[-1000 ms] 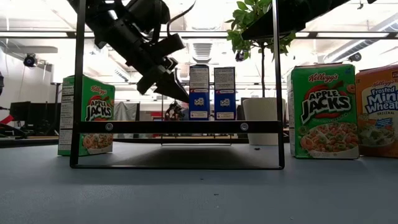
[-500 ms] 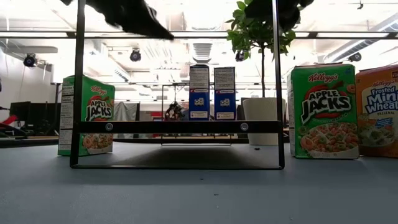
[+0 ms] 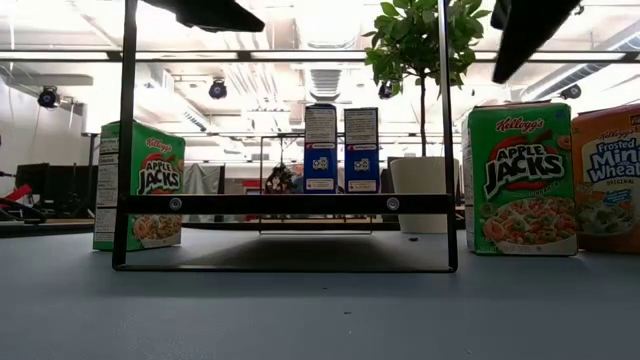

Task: Stack cereal on shelf
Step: Put the top left orange cereal box on the shelf

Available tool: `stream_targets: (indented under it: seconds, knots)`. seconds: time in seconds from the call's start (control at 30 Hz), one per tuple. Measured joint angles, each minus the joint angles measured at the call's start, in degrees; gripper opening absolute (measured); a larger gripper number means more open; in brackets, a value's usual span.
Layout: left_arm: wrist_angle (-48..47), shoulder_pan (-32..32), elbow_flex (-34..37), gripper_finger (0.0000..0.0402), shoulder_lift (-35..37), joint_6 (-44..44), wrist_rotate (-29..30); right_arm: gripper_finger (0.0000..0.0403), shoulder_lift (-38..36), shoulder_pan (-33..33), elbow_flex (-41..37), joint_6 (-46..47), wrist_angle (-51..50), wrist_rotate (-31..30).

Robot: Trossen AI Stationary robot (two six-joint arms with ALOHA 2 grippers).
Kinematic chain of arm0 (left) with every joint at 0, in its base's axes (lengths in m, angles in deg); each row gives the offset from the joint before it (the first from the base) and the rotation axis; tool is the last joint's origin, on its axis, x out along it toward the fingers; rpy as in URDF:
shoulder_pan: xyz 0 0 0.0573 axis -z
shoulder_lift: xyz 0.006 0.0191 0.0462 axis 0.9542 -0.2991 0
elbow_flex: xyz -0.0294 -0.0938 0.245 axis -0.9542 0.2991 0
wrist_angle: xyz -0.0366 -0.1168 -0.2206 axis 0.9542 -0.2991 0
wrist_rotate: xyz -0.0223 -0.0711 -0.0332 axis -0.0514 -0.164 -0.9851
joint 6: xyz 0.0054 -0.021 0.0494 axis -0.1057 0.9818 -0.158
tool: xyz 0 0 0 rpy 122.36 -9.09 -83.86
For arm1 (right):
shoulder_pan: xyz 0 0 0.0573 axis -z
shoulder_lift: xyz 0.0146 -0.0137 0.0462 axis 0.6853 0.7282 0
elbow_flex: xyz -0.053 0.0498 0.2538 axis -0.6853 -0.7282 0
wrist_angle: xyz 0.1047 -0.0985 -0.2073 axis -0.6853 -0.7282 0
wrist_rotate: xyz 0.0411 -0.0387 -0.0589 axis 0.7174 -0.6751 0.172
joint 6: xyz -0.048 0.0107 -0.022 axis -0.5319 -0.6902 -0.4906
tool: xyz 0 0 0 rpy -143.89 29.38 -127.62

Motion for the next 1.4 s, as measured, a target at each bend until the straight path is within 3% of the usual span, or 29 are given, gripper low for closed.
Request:
stream_targets:
  seconds: [0.3,0.57,0.73,0.87,1.17,1.4]
  knots:
    - [-0.05,-0.02,0.0,0.0,-0.78,-1.25,0.0,0.0026,1.95,-0.06,1.58,-0.33,-1.52,2.29]
    - [0.48,-0.02,0.02,0.0,-0.83,-1.45,0.0,0.0132,-0.88,0.0,0.56,-0.21,-1.49,1.37]
    - [0.77,-0.02,0.02,0.0,-0.83,-1.59,0.0,0.0198,-2.17,0.37,0.56,0.31,-4.04,-3.2]
    - [0.83,-0.02,-0.04,0.0,-0.85,-2.33,0.02,0.023,-2.86,0.62,0.54,-6.42,-8.41,-3.25]
    - [1.02,-0.02,-0.78,0.0,-0.85,-2.98,0.02,0.024,-5.51,4.77,0.07,-13.73,-12.38,-3.12]
    - [2.34,-0.02,-1.16,0.0,-0.83,-3.0,0.02,0.0234,-11.78,10.15,-5.24,-25.71,-2.18,-3.07]
